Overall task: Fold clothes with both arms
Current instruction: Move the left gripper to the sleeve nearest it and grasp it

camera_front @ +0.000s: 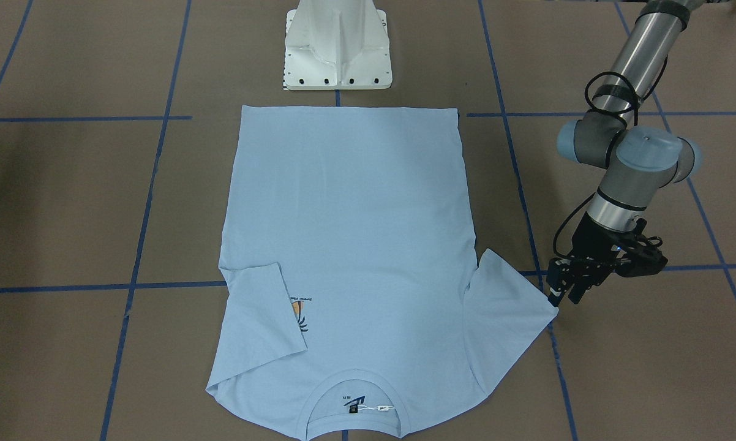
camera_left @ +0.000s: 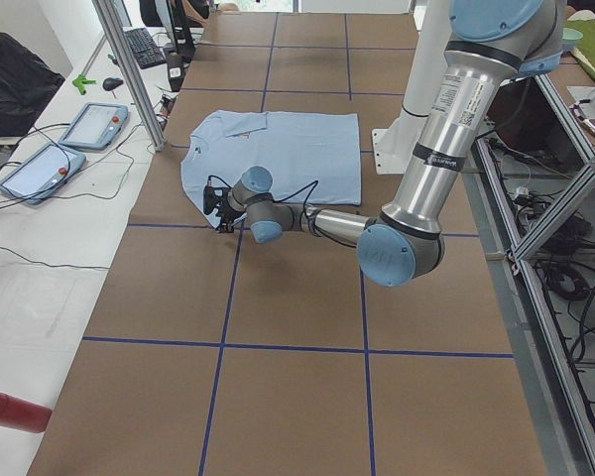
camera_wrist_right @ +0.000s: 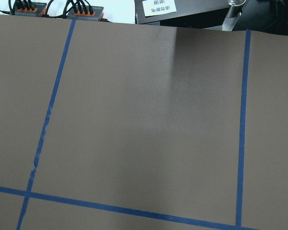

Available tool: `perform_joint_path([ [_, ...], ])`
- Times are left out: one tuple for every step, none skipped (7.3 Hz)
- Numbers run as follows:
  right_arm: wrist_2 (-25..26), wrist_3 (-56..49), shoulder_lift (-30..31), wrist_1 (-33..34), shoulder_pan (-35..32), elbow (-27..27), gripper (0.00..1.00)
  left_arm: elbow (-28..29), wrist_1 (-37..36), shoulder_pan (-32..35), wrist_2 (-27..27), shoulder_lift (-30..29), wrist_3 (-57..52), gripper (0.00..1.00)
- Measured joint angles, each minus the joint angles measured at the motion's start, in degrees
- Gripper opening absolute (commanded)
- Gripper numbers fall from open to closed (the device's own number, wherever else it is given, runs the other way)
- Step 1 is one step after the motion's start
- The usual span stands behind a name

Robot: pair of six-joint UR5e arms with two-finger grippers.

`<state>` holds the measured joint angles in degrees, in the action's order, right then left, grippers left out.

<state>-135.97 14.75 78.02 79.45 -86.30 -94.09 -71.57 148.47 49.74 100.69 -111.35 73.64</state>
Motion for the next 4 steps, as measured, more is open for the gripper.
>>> perform_joint_path([
  [0.0,0.0,0.0,0.0,0.0,0.0,1.00,1.1,0.1,-0.3,-0.7,-0.5,0.0,0.55],
  [0.0,0.0,0.1,0.0,0.0,-0.1,1.00,2.4,0.1,-0.6,-1.3,-1.4,0.0,0.55],
  [0.0,-0.1,0.2,0.0,0.0,-0.1,1.00,3.6,0.1,-0.8,-1.6,-2.4,-0.1,0.54],
  [0.0,-0.1,0.2,0.0,0.0,-0.1,1.00,4.2,0.1,-1.1,-1.7,-3.0,-0.2,0.50],
])
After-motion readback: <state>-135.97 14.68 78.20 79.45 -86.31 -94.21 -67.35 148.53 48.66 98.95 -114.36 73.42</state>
